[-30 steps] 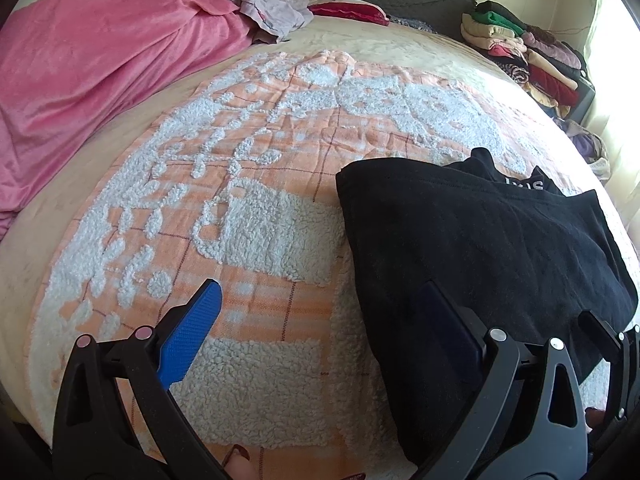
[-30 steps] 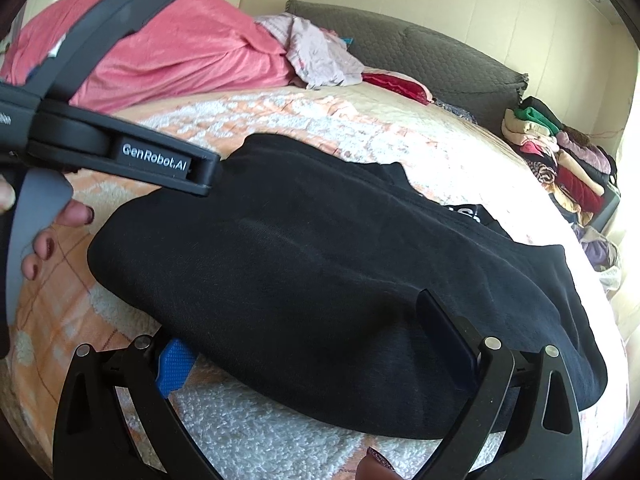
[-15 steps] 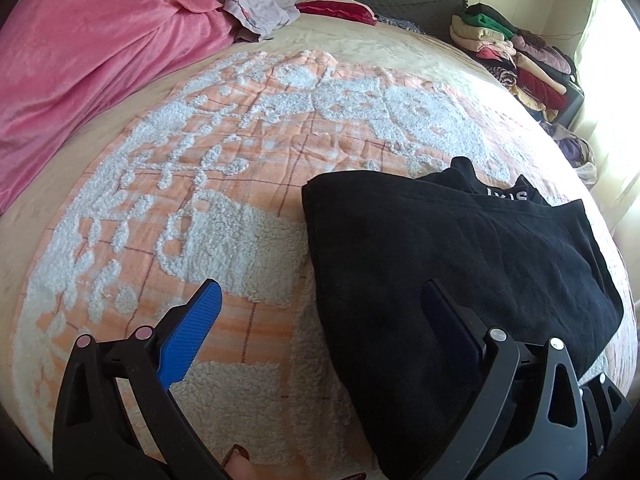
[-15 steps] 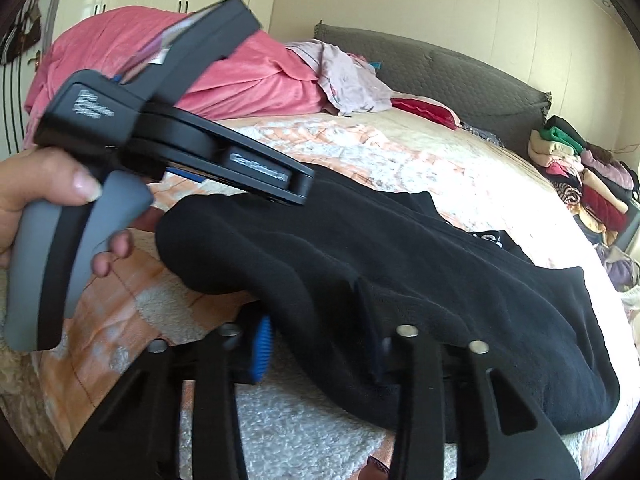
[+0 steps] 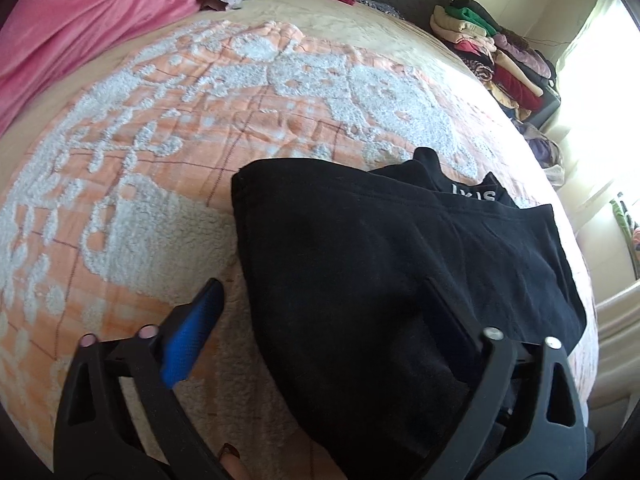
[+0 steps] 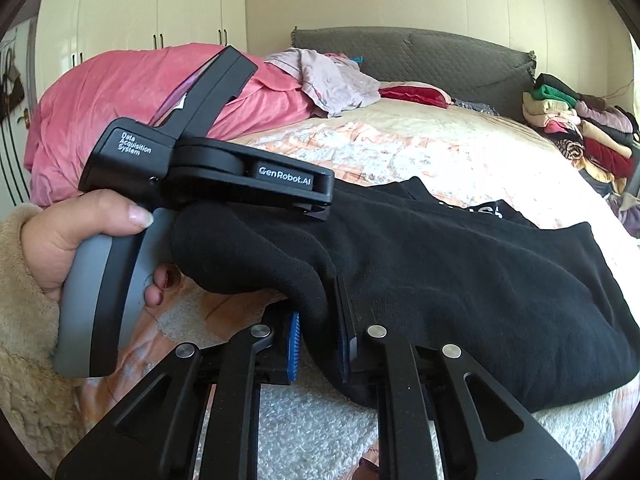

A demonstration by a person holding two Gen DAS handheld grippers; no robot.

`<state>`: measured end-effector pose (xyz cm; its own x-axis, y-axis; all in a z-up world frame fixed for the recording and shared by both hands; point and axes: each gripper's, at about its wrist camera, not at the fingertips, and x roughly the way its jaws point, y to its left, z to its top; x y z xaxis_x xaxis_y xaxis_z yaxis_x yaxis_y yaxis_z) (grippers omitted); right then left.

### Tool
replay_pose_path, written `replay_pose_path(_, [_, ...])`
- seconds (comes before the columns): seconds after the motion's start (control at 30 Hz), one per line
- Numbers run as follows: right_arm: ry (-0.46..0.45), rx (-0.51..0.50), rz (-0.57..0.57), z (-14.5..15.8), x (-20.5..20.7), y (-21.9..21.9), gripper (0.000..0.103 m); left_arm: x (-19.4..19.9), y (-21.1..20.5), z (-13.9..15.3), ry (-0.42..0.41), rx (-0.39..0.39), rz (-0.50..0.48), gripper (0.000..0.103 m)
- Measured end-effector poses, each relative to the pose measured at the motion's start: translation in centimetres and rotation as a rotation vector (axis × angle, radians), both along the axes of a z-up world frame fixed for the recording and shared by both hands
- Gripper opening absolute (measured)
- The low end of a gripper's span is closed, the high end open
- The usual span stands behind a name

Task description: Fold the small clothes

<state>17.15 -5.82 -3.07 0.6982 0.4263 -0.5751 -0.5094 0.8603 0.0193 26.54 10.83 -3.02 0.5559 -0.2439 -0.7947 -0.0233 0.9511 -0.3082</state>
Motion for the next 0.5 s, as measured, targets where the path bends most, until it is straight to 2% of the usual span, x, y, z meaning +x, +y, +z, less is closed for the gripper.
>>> replay_pose_path(0.03, [0.001,0.000,-0.003,0.0,-0.1,0.0,0.013,0.1,0.0,0.0,0.002,-0.012,-0.004,0.067])
replay_pose_path(0.13, [0.005,0.008,-0.011,0.0,-0.2,-0.2,0.012,0.4,-0.1,-0.2,0.006,-0.079,-0.023,0.051])
replay_pose_path(0.17, [0.006,0.011,-0.013,0.1,-0.3,-0.3,0.012,0.5,-0.2,-0.1,0.003,-0.084,-0.027,0.049])
replay_pose_path(0.23, [0.006,0.016,-0.019,0.1,-0.4,-0.3,0.012,0.4,-0.4,0.1,-0.009,-0.075,-0.031,0.033])
replay_pose_path(0.33, [0.006,0.022,-0.026,0.2,-0.5,-0.5,0.012,0.3,-0.7,0.6,-0.023,-0.074,-0.033,0.018])
replay_pose_path(0.4, [0.003,0.025,-0.032,0.3,-0.7,-0.6,0.011,0.1,-0.9,1.1,-0.040,-0.064,-0.033,0.013])
replay_pose_path(0.5, [-0.011,0.034,-0.043,0.7,-0.9,-1.0,0.011,-0.2,-1.3,2.0,-0.069,-0.055,-0.033,0.012])
